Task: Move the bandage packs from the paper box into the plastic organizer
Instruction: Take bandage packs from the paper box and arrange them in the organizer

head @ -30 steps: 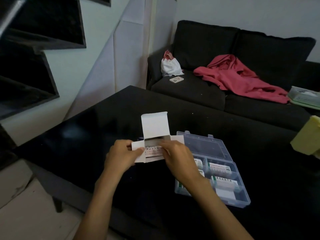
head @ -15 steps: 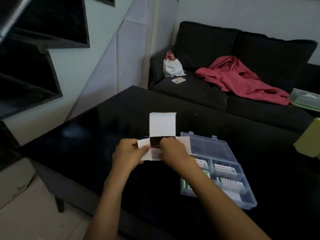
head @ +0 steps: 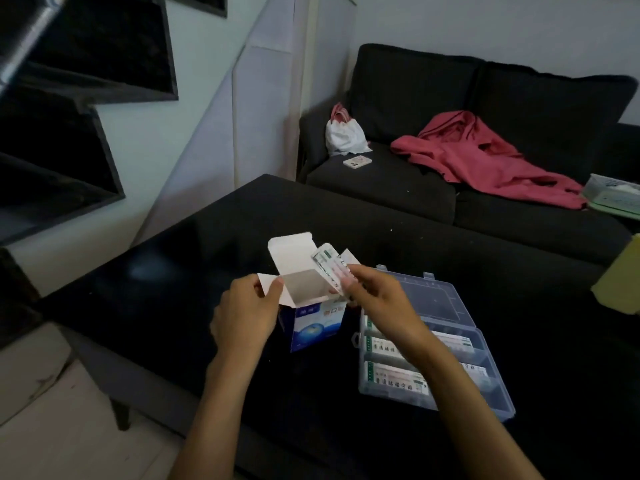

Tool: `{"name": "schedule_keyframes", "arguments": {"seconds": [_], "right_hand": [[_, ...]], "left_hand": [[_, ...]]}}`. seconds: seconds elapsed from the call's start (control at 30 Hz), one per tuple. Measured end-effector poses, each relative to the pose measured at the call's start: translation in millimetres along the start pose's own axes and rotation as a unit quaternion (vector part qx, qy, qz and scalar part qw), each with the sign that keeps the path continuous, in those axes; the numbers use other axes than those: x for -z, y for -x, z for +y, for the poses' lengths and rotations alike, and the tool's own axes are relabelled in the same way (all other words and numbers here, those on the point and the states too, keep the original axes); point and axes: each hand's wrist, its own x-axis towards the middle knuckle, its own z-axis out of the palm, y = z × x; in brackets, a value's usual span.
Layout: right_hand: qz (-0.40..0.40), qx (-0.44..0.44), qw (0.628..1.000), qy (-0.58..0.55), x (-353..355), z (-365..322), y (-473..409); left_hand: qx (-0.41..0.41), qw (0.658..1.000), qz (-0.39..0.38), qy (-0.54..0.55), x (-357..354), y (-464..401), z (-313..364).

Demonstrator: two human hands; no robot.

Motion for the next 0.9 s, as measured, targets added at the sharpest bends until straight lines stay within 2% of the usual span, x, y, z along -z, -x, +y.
{"name": "schedule_keyframes", "arguments": {"seconds": [0.07, 0.13, 0.2, 0.23, 0.3, 0.37, 0.43, 0.5, 0.57, 0.73, 0.9], "right_hand": [[-0.034, -0.051, 0.996, -0.068, 11, 3, 4], [-0.067, -0.08, 0.989, -0.104, 22, 6, 9], [-0.092, -0.098, 0.983, -0.127, 36, 9, 16], [-0.099, -0.104, 0.981, -0.132, 43, 11, 20], [-0.087, -0.118, 0.98, -0.138, 59, 14, 31], [-0.055, -0.121, 0.984, -0.121, 72, 18, 40], [-0.012, -0.107, 0.991, -0.076, 82, 24, 47], [0.031, -0.096, 0.994, -0.033, 92, 31, 53], [0.053, -0.094, 0.994, -0.012, 100, 36, 58], [0.083, -0.092, 0.992, -0.015, 118, 49, 69], [0.093, -0.163, 0.978, -0.09, 138, 67, 75]], "left_hand": [[-0.008, 0.996, 0.031, -0.089, 2, 8, 7], [-0.055, 0.988, 0.092, -0.111, 2, 15, 14], [-0.149, 0.974, 0.162, -0.054, -3, 24, 30], [-0.184, 0.97, 0.159, -0.013, -9, 30, 39], [-0.205, 0.975, 0.067, 0.058, -24, 45, 58], [-0.164, 0.976, -0.088, 0.115, -39, 53, 69], [-0.098, 0.954, -0.231, 0.167, -49, 57, 75], [-0.063, 0.933, -0.305, 0.182, -57, 60, 81], [-0.069, 0.927, -0.322, 0.179, -66, 64, 84], [-0.076, 0.935, -0.309, 0.157, -92, 73, 91], [-0.064, 0.916, -0.353, 0.182, -108, 80, 94]]}}
